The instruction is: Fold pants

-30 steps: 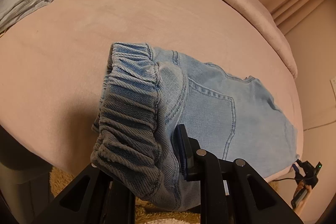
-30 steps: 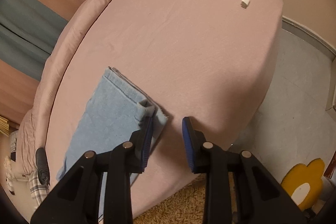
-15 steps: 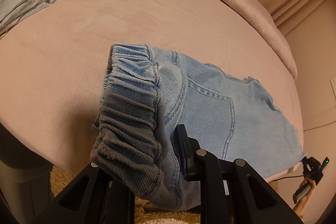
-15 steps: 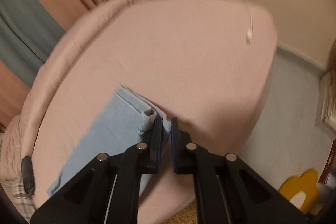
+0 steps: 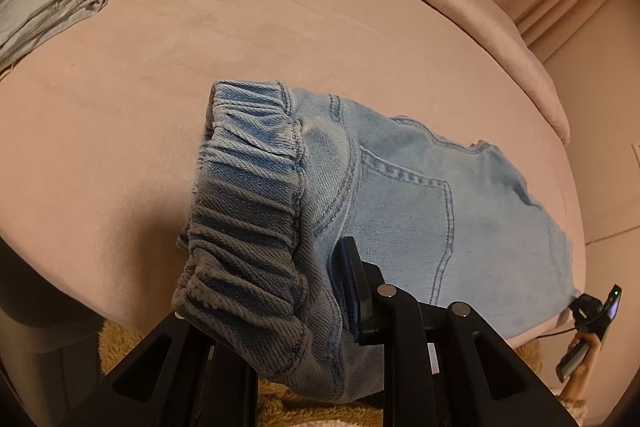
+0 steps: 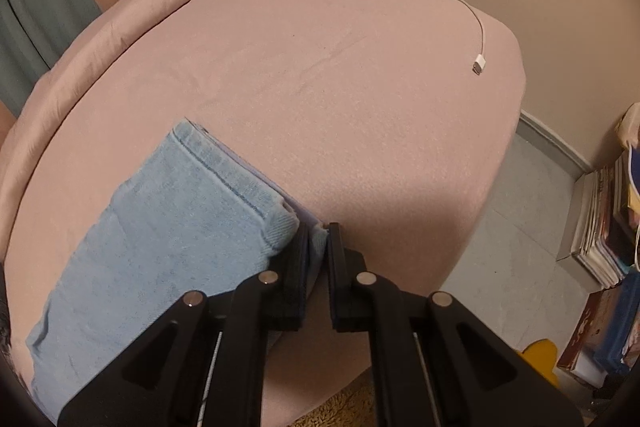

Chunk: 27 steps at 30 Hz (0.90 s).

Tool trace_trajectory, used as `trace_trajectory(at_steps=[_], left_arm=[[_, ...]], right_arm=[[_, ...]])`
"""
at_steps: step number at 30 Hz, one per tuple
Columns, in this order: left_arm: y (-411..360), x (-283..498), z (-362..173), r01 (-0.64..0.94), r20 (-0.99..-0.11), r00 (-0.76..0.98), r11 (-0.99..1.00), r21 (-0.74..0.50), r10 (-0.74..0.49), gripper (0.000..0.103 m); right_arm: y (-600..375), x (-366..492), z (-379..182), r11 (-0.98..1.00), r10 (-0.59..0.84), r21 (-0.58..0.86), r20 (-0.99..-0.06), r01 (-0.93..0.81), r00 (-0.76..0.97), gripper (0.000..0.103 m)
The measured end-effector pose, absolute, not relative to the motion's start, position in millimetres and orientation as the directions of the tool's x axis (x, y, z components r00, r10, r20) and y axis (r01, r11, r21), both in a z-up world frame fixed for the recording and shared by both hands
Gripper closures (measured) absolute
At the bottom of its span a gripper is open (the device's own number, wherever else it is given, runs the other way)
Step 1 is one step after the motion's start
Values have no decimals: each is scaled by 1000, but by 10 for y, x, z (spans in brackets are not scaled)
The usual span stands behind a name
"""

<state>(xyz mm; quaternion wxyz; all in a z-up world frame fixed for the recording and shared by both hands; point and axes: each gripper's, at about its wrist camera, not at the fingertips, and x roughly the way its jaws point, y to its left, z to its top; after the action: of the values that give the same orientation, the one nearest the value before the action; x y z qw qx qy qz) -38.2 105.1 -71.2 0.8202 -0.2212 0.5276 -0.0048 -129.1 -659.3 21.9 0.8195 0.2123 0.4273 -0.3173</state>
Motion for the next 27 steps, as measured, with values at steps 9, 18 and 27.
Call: trace_trajectory(at_steps=[9, 18, 27], left_arm=[[1012, -368, -706, -227, -872, 436, 910, -346, -223, 80], [994, -322, -692, -217, -873, 427, 910, -353, -236, 80], [1107, -388, -343, -218, -868, 464, 927, -305, -177, 54]], right_arm=[[-6562, -1302, 169, 725, -371, 16, -834, 689, 409, 95], [-6534, -1310, 148, 733, -393, -26, -832, 679, 391, 95], [-6607, -1487, 445, 706, -423, -19, -813, 708, 400, 65]])
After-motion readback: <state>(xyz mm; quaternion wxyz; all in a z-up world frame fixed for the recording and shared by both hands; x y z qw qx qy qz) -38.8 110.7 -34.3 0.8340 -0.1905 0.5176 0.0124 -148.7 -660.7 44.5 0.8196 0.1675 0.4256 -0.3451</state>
